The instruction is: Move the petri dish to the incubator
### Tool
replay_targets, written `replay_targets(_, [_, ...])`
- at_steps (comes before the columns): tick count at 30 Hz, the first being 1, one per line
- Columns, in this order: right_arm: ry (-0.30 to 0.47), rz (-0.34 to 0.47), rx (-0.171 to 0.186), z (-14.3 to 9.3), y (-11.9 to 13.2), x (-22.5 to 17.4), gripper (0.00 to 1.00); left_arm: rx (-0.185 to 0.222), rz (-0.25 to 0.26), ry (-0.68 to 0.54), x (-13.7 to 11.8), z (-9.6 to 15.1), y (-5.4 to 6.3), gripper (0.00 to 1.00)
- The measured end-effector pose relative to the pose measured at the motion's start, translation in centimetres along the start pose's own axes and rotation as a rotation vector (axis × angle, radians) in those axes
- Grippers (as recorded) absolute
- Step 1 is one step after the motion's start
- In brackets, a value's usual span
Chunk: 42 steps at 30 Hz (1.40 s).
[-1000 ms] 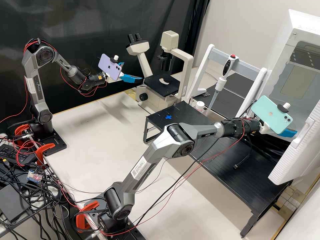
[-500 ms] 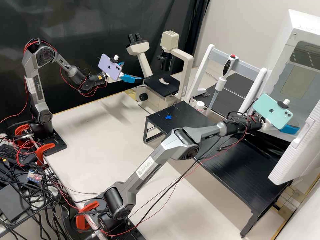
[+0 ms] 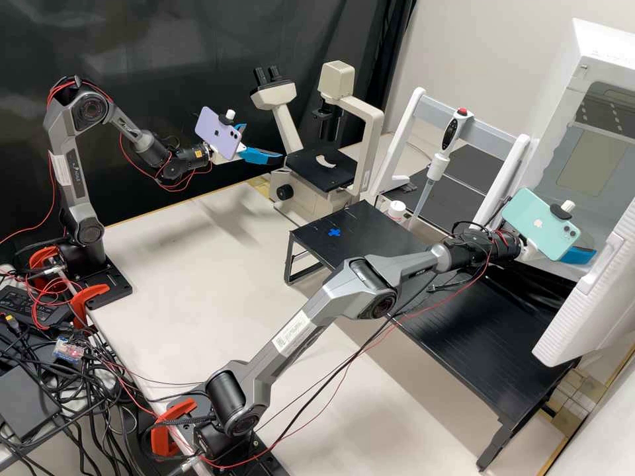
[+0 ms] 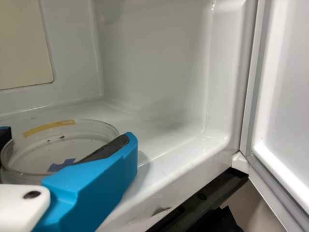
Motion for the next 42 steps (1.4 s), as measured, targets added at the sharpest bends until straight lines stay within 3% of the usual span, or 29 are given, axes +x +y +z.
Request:
replay_targets(15, [-0.012,-0.007,-0.018,0.4,-0.4,0.2,1.0,0.0,0.0,0.0,0.0,0.0,0.0,1.0])
replay_targets(26, [-0.054,-0.052,-0.078,1.0,-0.6,-1.3,1.0,0.0,0.0,0.0,0.0,0.0,0.0,1.0])
replay_targets(31, [-0.053,-0.042,-0.067,1.0,0.1,-2.4,1.0,0.0,0.0,0.0,0.0,0.0,0.0,1.0])
replay_targets(37, [-0.078,-0.037,-0.006,2.2,0.9,-4.1,1.0,0.0,0.0,0.0,0.0,0.0,0.0,1.0])
replay_targets(42, [-0.089,0.019,0.028,3.3,2.3,-6.1,1.0,0.0,0.0,0.0,0.0,0.0,0.0,1.0])
